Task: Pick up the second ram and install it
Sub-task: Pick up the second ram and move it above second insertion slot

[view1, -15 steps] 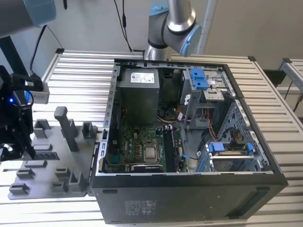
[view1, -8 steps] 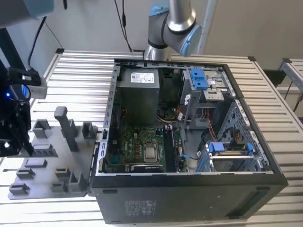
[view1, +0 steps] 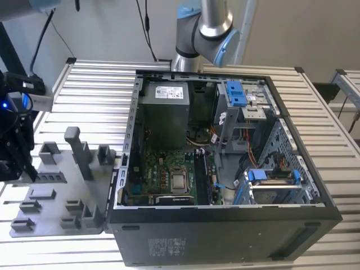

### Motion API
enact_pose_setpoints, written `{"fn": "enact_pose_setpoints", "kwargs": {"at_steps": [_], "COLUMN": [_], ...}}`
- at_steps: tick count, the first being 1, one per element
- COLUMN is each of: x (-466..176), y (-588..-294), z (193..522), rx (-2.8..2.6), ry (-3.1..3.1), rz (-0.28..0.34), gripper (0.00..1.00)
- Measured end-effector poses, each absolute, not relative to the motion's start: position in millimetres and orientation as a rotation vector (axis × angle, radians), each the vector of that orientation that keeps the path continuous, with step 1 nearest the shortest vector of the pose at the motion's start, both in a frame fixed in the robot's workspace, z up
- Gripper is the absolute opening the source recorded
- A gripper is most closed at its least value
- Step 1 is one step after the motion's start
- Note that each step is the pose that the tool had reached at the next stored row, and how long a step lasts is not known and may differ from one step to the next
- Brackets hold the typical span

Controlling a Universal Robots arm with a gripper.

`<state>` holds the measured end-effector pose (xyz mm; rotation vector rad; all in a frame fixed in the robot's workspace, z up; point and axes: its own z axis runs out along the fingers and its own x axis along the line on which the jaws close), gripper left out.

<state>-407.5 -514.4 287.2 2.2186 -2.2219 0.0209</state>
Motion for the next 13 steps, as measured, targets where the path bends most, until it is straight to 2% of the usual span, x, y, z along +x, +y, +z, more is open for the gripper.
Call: {"fn": "enact_pose_setpoints", "kwargs": {"at_steps": [13], "x": [-407.5], "y": [-514.4], "z": [325.9], "rx": [2.218], "ry": [-2.222], "rz": [0.021], "gripper": [0.14]}}
